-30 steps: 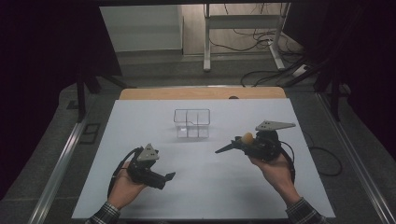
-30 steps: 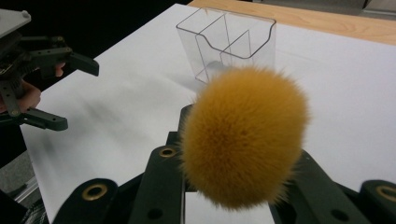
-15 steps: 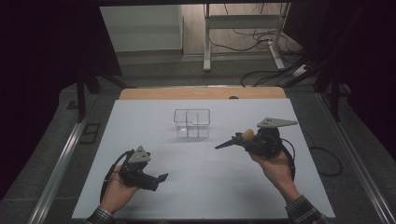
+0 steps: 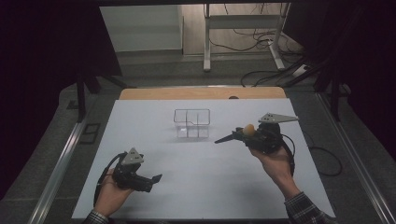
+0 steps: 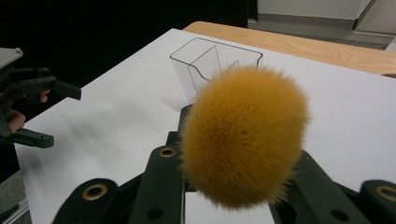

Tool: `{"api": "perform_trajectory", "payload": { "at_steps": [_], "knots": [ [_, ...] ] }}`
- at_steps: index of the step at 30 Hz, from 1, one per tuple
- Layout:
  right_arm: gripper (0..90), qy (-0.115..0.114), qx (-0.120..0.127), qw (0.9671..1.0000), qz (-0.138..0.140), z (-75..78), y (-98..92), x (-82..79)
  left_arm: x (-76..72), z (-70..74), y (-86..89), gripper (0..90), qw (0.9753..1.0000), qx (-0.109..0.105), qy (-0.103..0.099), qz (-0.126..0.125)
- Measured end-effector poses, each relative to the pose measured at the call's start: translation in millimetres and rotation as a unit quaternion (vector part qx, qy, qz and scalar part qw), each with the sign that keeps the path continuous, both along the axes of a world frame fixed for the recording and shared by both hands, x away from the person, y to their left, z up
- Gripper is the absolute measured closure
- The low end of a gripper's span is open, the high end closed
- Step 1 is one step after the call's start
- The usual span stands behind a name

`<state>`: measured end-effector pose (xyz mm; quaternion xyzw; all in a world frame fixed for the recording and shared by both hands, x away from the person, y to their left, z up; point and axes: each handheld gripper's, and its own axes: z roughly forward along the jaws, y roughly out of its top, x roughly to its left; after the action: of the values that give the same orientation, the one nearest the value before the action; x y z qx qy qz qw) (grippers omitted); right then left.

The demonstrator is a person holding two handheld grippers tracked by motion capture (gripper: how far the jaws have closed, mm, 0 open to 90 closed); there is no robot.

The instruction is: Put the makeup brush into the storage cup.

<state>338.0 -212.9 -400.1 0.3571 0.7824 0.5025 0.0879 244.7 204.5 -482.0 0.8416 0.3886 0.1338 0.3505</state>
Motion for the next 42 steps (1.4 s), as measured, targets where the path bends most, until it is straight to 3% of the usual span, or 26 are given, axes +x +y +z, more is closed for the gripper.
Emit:
{"api": "perform_trajectory", "payload": {
  "at_steps": [11, 42],
  "knots": [
    [73.0, -0.004, 0.004, 1.0, 0.0, 2.6, 1.1, 8.0, -5.6, -1.6, 9.2, 0.0, 0.9998, 0.0, 0.005, 0.021],
    [73.0, -0.021, 0.027, 0.9993, -0.014, 15.4, 12.5, 34.3, -21.3, -4.3, 28.2, 0.0, 0.9988, -0.002, 0.01, 0.049]
  ]
}}
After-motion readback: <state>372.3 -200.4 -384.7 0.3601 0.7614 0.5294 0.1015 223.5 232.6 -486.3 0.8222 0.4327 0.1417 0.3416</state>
